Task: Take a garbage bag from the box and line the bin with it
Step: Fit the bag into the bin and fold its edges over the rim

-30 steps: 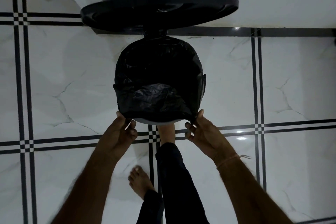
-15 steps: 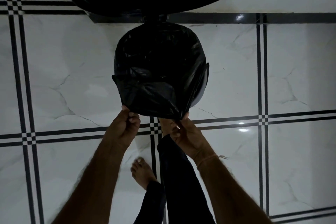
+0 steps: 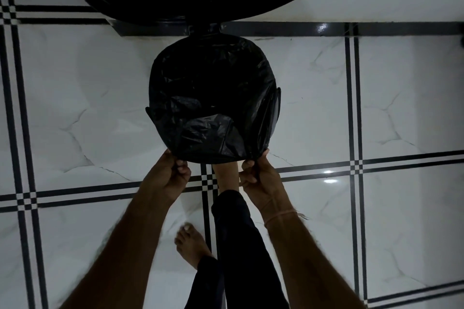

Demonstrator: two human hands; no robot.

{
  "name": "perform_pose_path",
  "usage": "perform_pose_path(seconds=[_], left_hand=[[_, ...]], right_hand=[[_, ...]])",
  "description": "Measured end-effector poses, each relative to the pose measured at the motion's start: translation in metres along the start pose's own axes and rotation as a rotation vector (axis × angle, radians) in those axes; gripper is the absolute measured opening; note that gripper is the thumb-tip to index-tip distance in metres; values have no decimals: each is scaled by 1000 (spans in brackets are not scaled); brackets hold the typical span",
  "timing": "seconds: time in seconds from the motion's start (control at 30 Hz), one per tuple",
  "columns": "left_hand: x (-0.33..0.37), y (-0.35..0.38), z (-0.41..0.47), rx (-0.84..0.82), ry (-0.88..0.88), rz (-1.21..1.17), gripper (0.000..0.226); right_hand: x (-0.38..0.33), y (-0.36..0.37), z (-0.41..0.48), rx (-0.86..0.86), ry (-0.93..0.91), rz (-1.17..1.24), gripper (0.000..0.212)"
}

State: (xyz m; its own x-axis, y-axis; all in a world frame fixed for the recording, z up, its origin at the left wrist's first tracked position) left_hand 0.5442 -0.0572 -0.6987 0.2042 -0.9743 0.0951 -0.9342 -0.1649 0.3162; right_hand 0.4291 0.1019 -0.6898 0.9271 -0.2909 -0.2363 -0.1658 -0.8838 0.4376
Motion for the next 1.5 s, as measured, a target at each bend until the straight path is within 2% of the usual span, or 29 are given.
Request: perform_pose_path(seconds=[0.13,0.23,0.27,0.37,0.47,0.6,0.73,0.83,0.93,1.07,1.13,1.2,1.23,1.3,1.37,1.4,1.47,1.5], left_hand=[[-1,-3,1,17,12,23,27],[2,0,4,44,51,66,31],[2,1,5,45,65,53,32],[-4,1,3,-62,73,-115,34],[-9,1,0,-148,60,-209,34],[-7,6,6,-85,88,-128,33],[0,3,11,11,107,-29,27],[8,7,7,-71,122,-141,45],[15,17,-1,-137,92,-158,53],[21,5,14,51,67,-23,24],[21,0,19,119,48,-26,22],[25,-3,18,157,64,-43,15],[26,1,16,119,74,-46,15],[30,14,11,-5,84,-67,33],[34,16,9,-24,83,-32,38],[37,14,12,11,87,-12,33],[42,9,13,173,90,83,17],[43,7,14,250,87,83,16]], right_hand=[[1,2,5,49,49,40,30],[-1,4,14,58,28,28,19],[-3,5,15,40,3,18,21],[-9,2,11,-24,-59,-18,34],[-10,1,7,-47,-61,-4,36],[-10,5,18,43,-23,54,45],[-7,-4,30,150,48,37,38],[-25,-2,26,82,16,77,39],[-67,3,23,90,-63,-60,33],[-82,2,35,259,-8,-231,26],[-77,4,40,323,-19,-318,24],[-75,9,41,307,-64,-331,30],[-77,13,36,269,-96,-313,36],[-82,16,24,215,-137,-254,52],[-89,10,16,205,-185,-233,67],[-90,9,15,187,-195,-259,72],[-90,14,12,154,-200,-338,77],[-90,17,9,152,-200,-376,77]])
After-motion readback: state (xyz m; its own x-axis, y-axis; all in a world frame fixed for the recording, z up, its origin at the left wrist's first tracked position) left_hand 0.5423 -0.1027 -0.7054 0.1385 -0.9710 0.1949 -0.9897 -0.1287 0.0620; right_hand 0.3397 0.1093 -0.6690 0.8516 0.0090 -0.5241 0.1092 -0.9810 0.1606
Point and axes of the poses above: each hand's wrist, its own z-axis towards the middle knuckle, its own y-axis out of the palm, x = y × z, the point moved 9 cm from there along z, towards the middle knuckle, and after that the axes turned 10 degrees about -z, right-handed, at the moved point
